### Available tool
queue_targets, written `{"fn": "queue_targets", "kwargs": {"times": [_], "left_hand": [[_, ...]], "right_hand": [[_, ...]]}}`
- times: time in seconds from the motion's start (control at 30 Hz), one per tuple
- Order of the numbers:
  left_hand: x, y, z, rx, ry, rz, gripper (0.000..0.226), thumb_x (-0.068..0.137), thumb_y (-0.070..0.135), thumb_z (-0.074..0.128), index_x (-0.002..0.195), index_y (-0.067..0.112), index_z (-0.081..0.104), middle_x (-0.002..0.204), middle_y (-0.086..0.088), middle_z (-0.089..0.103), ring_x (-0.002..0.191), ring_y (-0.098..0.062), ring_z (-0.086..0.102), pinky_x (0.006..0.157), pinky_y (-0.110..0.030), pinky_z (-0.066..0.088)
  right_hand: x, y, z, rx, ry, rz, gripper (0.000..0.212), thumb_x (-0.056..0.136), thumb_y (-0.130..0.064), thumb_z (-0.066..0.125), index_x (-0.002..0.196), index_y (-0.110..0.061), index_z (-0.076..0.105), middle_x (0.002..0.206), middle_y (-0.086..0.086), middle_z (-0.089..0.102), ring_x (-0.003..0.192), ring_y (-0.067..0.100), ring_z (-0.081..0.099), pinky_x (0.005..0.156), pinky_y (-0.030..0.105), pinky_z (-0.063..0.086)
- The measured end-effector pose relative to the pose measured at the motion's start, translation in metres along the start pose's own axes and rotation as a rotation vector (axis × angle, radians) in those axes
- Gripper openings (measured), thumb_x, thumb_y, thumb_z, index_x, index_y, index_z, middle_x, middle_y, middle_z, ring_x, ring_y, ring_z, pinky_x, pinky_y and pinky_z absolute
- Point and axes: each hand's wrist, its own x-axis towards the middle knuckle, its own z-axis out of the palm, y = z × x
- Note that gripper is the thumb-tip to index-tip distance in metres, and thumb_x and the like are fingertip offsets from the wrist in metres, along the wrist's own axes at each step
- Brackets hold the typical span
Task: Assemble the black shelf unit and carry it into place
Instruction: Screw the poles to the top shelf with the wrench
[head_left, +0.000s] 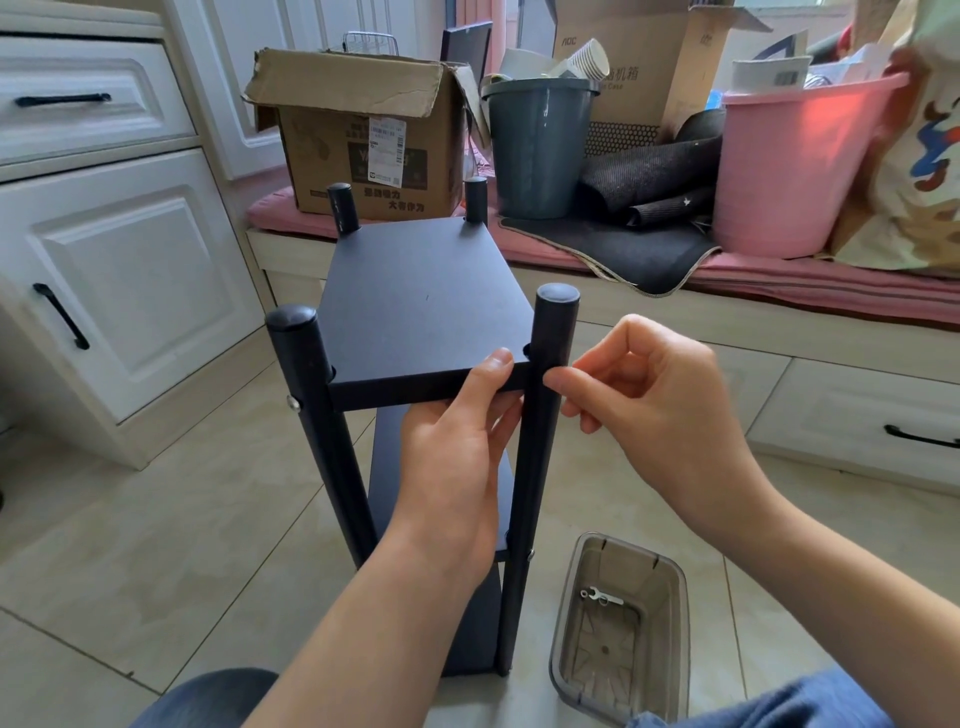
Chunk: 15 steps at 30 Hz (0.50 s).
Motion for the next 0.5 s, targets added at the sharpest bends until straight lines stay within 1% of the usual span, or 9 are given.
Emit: {"fn": "queue_targets", "kwargs": {"times": [0.1,0.27,0.4,0.5], "left_hand": [[0.0005,-0.0007,-0.0007,0.010,0.002,0.004,0.021,0.095,0.017,0.065,0.115,0.010,0.067,0.096,0.000,0.077,0.101,-0.021,0.074,0.098,-0.037,0.054],[-0.0001,-0.0003,-0.0002,0.006,-0.002,0.008,0.014,0.095,0.016,0.064,0.109,0.014,0.068,0.094,0.001,0.077,0.100,-0.021,0.074,0.097,-0.037,0.054],[-0.0009,0.0007,0.0013,0.004,-0.009,0.007,0.007,0.096,0.014,0.063,0.097,0.016,0.070,0.090,0.001,0.077,0.095,-0.020,0.075,0.093,-0.034,0.054],[-0.0011,0.0013,0.0020,0.014,-0.009,0.005,0.014,0.096,0.014,0.063,0.088,0.019,0.073,0.089,-0.001,0.078,0.094,-0.020,0.076,0.093,-0.034,0.055]], "right_hand": [[-0.0001,-0.0003,0.0000,0.002,0.000,0.003,0.021,0.079,-0.013,0.080,0.074,-0.007,0.060,0.062,0.003,0.069,0.051,0.017,0.063,0.054,0.022,0.053],[-0.0025,-0.0021,-0.0042,-0.005,-0.013,0.006,0.016,0.079,-0.012,0.079,0.077,-0.009,0.064,0.065,0.003,0.071,0.055,0.016,0.066,0.059,0.027,0.056],[-0.0049,-0.0025,-0.0062,-0.010,-0.022,0.004,0.012,0.081,-0.005,0.077,0.080,-0.011,0.066,0.068,0.002,0.071,0.059,0.016,0.068,0.064,0.033,0.059],[-0.0057,-0.0019,-0.0056,-0.018,-0.025,0.006,0.013,0.082,-0.003,0.076,0.081,-0.011,0.066,0.070,0.002,0.072,0.061,0.016,0.069,0.065,0.034,0.059]]}}
